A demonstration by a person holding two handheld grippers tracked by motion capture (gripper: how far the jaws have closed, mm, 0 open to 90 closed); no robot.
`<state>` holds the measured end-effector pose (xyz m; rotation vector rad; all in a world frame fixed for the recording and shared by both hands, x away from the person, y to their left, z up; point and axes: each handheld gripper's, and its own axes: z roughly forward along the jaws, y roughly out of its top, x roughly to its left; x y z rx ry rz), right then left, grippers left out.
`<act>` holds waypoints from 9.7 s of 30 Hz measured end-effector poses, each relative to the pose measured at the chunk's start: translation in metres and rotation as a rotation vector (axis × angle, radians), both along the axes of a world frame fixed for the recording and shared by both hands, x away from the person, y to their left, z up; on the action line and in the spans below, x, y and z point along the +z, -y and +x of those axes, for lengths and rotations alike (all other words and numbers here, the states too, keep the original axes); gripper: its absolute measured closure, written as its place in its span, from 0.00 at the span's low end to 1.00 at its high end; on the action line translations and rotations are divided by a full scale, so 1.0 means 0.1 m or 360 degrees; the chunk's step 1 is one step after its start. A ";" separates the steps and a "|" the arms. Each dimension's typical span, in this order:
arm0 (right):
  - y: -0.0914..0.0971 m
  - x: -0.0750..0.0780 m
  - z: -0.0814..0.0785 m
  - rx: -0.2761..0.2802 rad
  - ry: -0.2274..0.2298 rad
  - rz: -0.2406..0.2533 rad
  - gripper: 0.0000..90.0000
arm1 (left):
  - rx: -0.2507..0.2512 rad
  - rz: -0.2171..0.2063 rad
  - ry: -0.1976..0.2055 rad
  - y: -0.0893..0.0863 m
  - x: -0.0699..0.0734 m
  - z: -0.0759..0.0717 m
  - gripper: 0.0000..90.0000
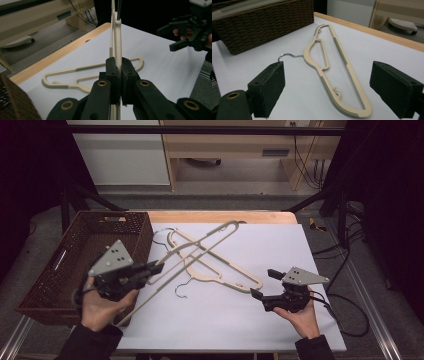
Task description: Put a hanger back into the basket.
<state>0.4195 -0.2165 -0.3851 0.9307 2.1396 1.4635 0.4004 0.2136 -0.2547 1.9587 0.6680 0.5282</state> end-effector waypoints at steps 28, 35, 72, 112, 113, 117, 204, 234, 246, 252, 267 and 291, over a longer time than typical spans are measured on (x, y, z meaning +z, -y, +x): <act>0.12 -0.07 0.03 -0.0144 -0.0009 0.0041 0.08 | 0.0436 -0.0006 -0.0064 -1.54 -0.26 0.75 0.96; 0.11 -0.08 0.04 -0.0140 -0.0016 0.0021 0.08 | 0.0464 -0.0004 -0.0051 -1.71 -0.27 0.81 0.96; 0.02 -0.15 0.09 -0.0105 -0.0062 -0.0021 0.08 | 0.0713 0.0089 -0.0514 -2.14 -1.23 1.08 0.92; -0.07 -0.12 0.21 -0.0099 -0.0060 -0.0005 0.07 | 0.0381 -0.0308 -0.0025 -0.80 -0.90 0.15 0.10; -0.09 -0.12 0.22 -0.0094 -0.0063 -0.0012 0.07 | 0.0367 -0.0306 -0.0032 -0.76 -0.91 0.14 0.10; -0.17 -0.13 0.27 -0.0076 -0.0074 -0.0036 0.07 | 0.0307 -0.0299 -0.0041 -0.65 -0.96 0.11 0.10; -0.88 -0.81 1.06 0.0297 -0.0558 -0.0572 0.88 | 0.0066 -0.0195 -0.0129 -0.22 -1.28 0.10 0.10; -0.81 -0.60 0.98 0.0269 -0.0540 -0.0406 0.89 | 0.0060 -0.0092 -0.0215 0.19 -1.38 0.34 0.12; -0.80 -0.60 0.97 0.0280 -0.0528 -0.0417 0.89 | 0.0154 0.0034 -0.0322 0.53 -1.68 0.91 0.27; -0.81 -0.61 0.97 0.0275 -0.0531 -0.0417 0.89 | 0.0177 0.0124 -0.0374 0.57 -1.87 1.11 0.36; -0.81 -0.61 0.95 0.0282 -0.0536 -0.0419 0.89 | 0.0065 0.0235 -0.0379 0.63 -2.16 1.33 0.65; -0.82 -0.64 0.90 0.0350 -0.0558 -0.0450 0.89 | -0.0060 0.0362 -0.0299 0.65 -2.07 1.23 0.98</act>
